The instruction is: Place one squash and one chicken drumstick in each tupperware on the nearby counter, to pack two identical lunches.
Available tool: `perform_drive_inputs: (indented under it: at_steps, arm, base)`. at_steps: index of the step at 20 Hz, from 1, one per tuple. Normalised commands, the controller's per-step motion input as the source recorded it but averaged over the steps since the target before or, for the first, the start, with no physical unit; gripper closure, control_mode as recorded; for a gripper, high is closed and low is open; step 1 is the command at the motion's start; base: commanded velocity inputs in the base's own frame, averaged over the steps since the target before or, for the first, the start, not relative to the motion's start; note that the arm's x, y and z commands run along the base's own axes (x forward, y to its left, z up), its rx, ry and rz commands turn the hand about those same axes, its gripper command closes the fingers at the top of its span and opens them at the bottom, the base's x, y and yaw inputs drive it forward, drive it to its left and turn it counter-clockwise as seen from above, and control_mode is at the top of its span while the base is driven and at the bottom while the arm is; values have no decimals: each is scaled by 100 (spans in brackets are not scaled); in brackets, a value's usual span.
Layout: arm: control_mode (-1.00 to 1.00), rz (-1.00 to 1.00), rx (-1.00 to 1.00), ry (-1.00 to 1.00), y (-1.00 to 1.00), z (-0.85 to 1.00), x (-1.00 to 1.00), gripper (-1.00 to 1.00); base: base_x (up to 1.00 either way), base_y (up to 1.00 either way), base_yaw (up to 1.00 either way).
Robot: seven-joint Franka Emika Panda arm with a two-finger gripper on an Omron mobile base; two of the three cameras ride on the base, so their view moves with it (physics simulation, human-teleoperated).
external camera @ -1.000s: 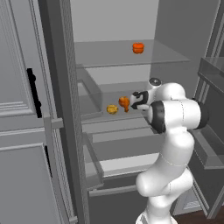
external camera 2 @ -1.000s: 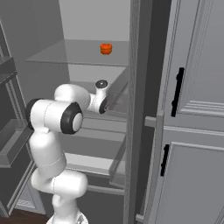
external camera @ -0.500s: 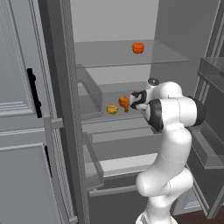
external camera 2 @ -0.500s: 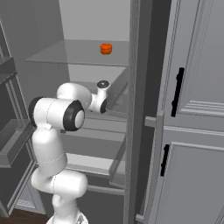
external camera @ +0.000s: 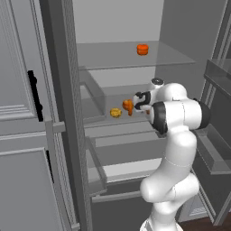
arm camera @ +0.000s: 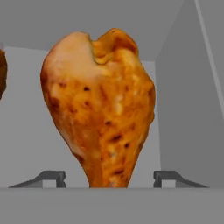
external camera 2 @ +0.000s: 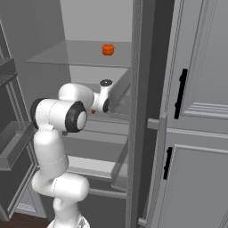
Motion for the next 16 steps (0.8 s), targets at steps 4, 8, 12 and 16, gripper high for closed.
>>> perform_drive_inputs:
  at_steps: [4,8,12,16]
  arm:
    - [-100,0,0,3,0,-3,0,100]
    - [-100,0,0,0,0,2,-49,100]
    - [-100,0,2,-1,0,38,-91,100]
    - [-100,0,2,0,5,80,-100,100]
  base:
    - [0,0,0]
    - [0,0,0]
    - [0,0,0]
    - [0,0,0]
